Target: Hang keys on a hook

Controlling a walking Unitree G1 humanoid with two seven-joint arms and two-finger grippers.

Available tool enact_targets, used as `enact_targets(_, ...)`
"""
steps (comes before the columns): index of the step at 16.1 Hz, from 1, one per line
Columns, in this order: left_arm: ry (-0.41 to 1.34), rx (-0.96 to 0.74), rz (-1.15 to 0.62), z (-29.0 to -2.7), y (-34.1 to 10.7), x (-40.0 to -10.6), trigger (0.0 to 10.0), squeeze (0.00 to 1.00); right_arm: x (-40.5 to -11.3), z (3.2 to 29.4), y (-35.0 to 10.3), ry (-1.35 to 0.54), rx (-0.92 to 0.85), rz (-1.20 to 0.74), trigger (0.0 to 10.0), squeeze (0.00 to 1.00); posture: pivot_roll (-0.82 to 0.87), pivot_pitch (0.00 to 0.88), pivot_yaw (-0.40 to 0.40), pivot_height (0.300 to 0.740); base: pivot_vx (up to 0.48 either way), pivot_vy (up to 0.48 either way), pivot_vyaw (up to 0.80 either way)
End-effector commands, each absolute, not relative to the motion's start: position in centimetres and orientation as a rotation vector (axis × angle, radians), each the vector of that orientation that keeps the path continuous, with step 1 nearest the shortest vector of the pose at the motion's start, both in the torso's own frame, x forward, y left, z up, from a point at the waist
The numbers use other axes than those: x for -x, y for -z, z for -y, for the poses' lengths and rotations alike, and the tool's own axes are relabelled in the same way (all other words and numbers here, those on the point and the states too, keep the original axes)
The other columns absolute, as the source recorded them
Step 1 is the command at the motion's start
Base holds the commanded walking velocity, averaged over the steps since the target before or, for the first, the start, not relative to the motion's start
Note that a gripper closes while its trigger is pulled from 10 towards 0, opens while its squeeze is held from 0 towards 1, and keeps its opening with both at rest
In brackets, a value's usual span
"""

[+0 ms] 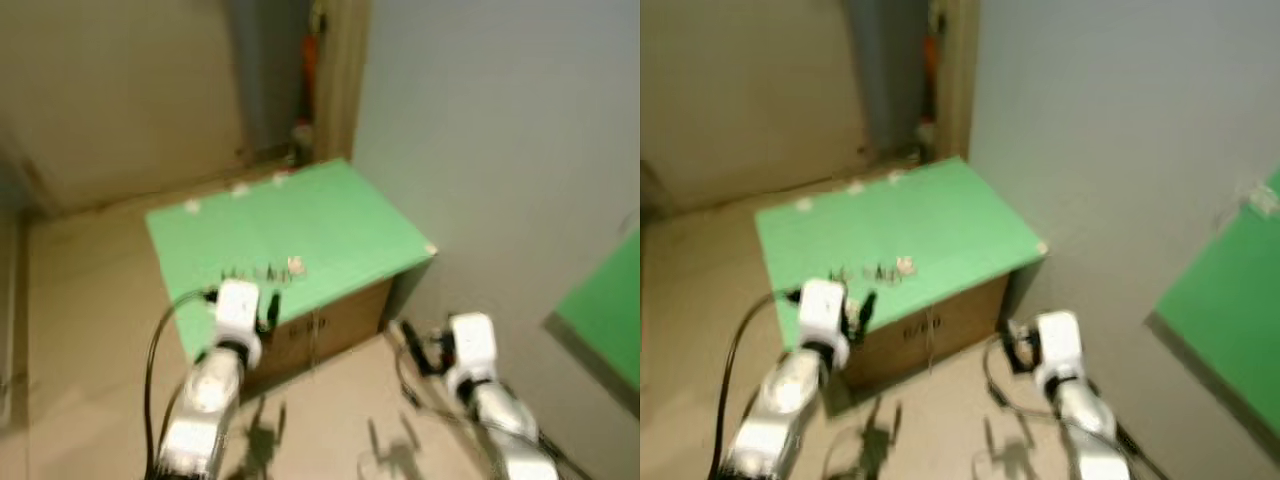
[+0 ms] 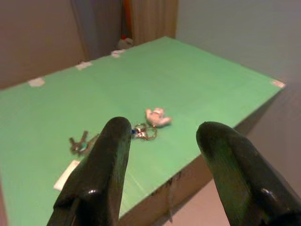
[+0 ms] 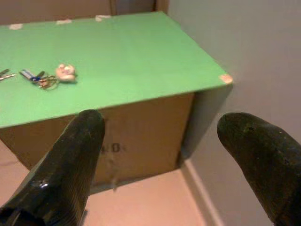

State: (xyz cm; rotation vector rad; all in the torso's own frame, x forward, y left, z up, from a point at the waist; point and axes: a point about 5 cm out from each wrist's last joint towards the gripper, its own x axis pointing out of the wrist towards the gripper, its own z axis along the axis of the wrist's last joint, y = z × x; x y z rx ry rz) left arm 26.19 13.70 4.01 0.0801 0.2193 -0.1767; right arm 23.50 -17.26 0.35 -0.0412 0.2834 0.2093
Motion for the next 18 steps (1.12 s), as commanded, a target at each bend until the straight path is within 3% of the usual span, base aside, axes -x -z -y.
enact_targets(1, 0.145, -0.089, -0.226, -14.6, -4.0, -26.2, 10.0, 0.00, -23.9, 16.4, -0.7, -0.233, 0.032, -0.268, 10.0, 0.00, -0.01, 0.000, -0.020, 0.740, 0.000, 0.000, 0.68)
enact_targets(6, 0.154, -0.098, -0.170, -14.8, -4.8, -26.4, 10.0, 0.00, -24.0, 16.4, -0.4, -0.193, -0.020, -0.289, 10.0, 0.00, -0.02, 0.000, -0.011, 0.740, 0.053, 0.000, 0.26)
enact_targets(18, 0.165, -0.098, -0.140, -14.3, -5.4, -27.2, 10.0, 0.00, -23.9, 17.1, -0.6, -0.150, -0.012, -0.271, 10.0, 0.00, -0.03, 0.003, 0.008, 0.740, 0.354, 0.304, 0.00)
